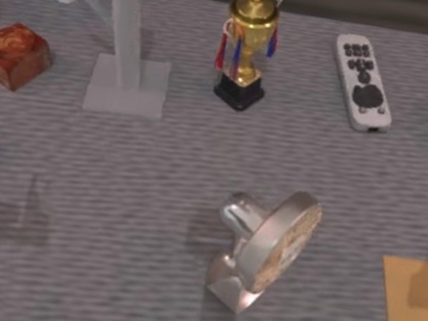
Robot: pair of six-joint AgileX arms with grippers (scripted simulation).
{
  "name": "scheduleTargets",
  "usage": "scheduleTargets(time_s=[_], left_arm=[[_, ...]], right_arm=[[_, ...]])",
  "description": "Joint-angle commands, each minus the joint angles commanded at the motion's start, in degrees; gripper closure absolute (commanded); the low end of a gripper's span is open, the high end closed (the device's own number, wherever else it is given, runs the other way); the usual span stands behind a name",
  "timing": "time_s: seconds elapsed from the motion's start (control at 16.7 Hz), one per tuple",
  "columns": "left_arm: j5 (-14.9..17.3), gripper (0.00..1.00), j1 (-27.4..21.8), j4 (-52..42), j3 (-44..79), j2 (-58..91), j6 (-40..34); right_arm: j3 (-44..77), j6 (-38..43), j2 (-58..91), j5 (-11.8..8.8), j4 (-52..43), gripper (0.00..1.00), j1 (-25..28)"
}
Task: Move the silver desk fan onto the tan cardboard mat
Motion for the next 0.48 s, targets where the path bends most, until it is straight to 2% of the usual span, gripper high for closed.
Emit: scheduleTargets(time_s=[0.24, 0.48], left_arm=[[0.0, 0.00, 0.0, 0.0, 0.0, 0.0, 0.0], [0.0, 0.00, 0.0, 0.0, 0.0, 0.0, 0.0]], right_arm=[[1.6, 1.5, 1.8, 0.0, -1.7, 0.00, 0.9], [11.7, 9.9, 12.5, 0.1, -11.5, 0.00, 5.7]])
